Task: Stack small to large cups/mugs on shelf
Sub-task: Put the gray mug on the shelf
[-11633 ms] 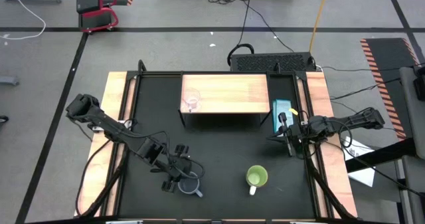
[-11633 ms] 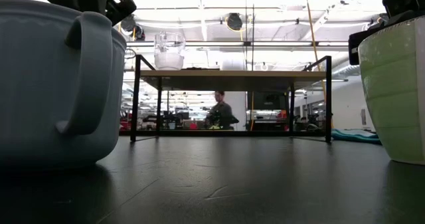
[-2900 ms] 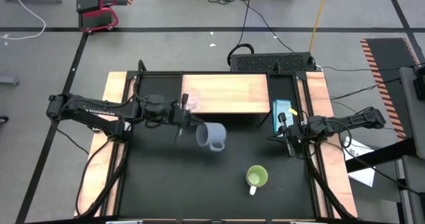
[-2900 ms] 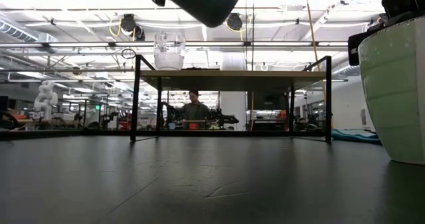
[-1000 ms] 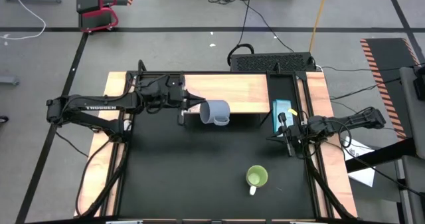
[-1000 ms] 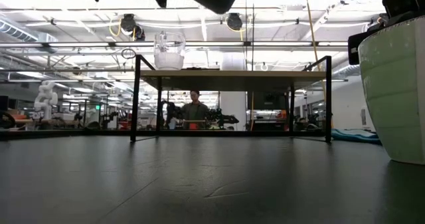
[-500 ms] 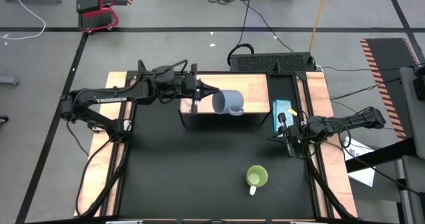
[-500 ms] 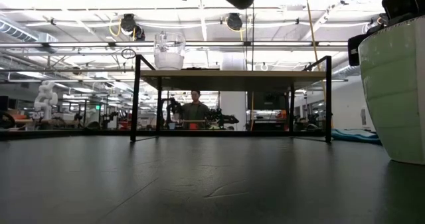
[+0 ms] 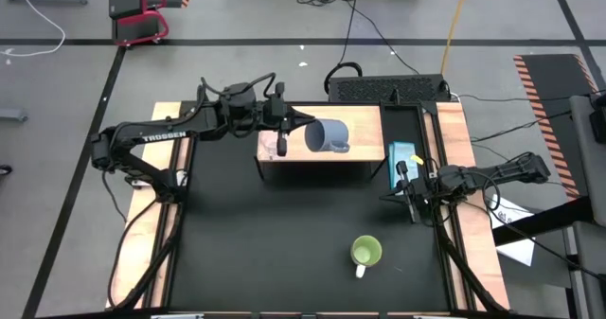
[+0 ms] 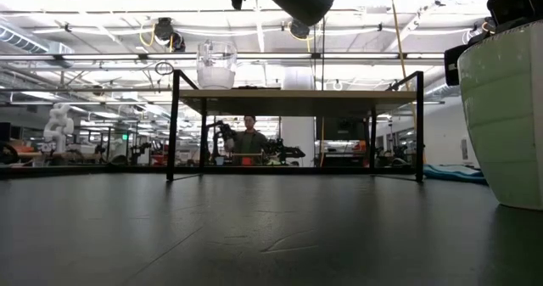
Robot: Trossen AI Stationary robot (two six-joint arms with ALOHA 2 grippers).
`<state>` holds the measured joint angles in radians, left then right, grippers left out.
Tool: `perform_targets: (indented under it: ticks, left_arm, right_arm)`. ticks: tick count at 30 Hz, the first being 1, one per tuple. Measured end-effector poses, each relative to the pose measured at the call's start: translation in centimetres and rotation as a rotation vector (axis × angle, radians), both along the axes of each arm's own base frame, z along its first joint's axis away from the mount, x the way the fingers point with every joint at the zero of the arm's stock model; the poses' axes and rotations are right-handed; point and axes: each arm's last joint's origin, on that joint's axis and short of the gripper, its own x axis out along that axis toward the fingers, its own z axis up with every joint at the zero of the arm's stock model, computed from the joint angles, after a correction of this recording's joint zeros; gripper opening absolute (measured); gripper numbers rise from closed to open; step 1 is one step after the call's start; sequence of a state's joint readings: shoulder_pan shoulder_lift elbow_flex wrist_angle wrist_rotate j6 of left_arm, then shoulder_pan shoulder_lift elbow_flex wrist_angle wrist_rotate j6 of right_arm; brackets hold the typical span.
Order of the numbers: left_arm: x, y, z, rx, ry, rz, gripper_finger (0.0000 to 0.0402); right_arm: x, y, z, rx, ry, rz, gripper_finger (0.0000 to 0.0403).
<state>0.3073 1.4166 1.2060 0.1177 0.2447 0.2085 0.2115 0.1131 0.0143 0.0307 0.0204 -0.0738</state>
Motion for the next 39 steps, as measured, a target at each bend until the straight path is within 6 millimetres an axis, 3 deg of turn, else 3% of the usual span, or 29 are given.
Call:
perform_targets:
  ticks: [15, 27, 39]
  left_arm:
    - [-1.4, 2.8, 2.1, -0.072, 0.077, 0.072, 0.0]
    - [-1.5, 5.3, 1.1, -0.086, 0.091, 0.1, 0.0]
    - [-1.2, 5.7, 0.6, -0.101, 0.107, 0.062, 0.0]
  right_arm:
    - [0.0, 0.0, 0.0, -0.002, -0.002, 0.0, 0.0]
    - [0.0, 0.0, 0.2, -0.014, -0.022, 0.0, 0.0]
    - [0.0, 0.0, 0.2, -0.005, -0.024, 0.0, 0.0]
